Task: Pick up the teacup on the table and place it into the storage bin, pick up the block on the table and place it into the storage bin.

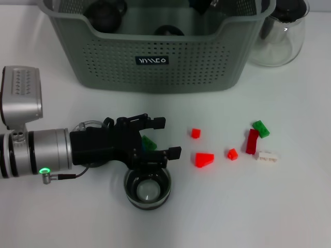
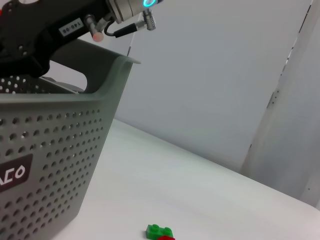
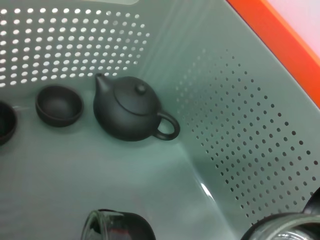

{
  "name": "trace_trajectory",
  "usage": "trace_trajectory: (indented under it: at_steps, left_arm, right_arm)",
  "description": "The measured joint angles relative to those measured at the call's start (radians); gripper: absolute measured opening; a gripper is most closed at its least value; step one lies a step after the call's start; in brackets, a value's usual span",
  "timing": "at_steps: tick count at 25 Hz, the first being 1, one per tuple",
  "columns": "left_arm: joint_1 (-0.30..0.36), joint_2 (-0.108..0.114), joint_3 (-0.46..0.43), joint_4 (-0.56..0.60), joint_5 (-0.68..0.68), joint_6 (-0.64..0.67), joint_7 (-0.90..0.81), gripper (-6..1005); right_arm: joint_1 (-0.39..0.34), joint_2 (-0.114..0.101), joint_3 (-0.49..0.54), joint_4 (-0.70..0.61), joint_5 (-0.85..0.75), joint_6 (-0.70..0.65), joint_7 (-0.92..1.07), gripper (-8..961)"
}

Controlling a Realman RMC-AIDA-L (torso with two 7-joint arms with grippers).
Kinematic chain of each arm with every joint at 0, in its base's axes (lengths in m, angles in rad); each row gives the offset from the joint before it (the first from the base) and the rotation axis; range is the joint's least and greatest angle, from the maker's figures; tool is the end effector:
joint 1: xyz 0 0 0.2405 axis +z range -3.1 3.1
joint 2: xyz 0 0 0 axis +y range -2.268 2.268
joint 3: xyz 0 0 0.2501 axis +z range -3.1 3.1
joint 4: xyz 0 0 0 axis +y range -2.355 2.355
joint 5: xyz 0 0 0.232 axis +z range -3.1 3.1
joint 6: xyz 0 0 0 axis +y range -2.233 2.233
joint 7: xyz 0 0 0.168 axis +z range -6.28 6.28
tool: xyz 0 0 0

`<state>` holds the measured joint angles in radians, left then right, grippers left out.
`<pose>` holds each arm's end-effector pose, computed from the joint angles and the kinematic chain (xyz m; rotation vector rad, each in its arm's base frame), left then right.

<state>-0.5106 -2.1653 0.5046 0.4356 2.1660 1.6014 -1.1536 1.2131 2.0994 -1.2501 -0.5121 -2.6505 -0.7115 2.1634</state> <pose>-0.2678 0.2953 -0.0852 -2.7901 -0.6866 -0.8603 0.0843 0.5206 -0.0849 -2.4579 0.1494 -0.3000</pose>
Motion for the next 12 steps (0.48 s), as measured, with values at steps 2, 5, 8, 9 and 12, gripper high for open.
trace_trajectory:
  at_steps: [2, 5, 8, 9, 12]
  left_arm:
    - [0.002, 0.0, 0.0, 0.0, 0.0, 0.0, 0.0, 898]
    - [0.006, -0.001, 0.0, 0.0, 0.0, 0.0, 0.0, 898]
    - [0.007, -0.001, 0.0, 0.0, 0.0, 0.0, 0.0, 898]
    - [0.007, -0.001, 0.0, 0.0, 0.0, 0.0, 0.0, 898]
    - [0.007, -0.001, 0.0, 0.0, 0.0, 0.0, 0.0, 898]
  right_arm:
    - [0.0, 0.0, -0.002, 0.0, -0.002, -0.003, 0.001, 73]
    - [0.0, 0.001, -0.002, 0.0, -0.004, -0.004, 0.001, 117]
    - [-0.001, 0.001, -0.002, -0.001, -0.005, -0.007, 0.001, 162]
    - [-0.001, 0.001, -0.003, -0.002, -0.005, -0.007, 0.001, 177]
    - [-0.002, 0.001, -0.003, -0.006, -0.005, -0.008, 0.001, 244]
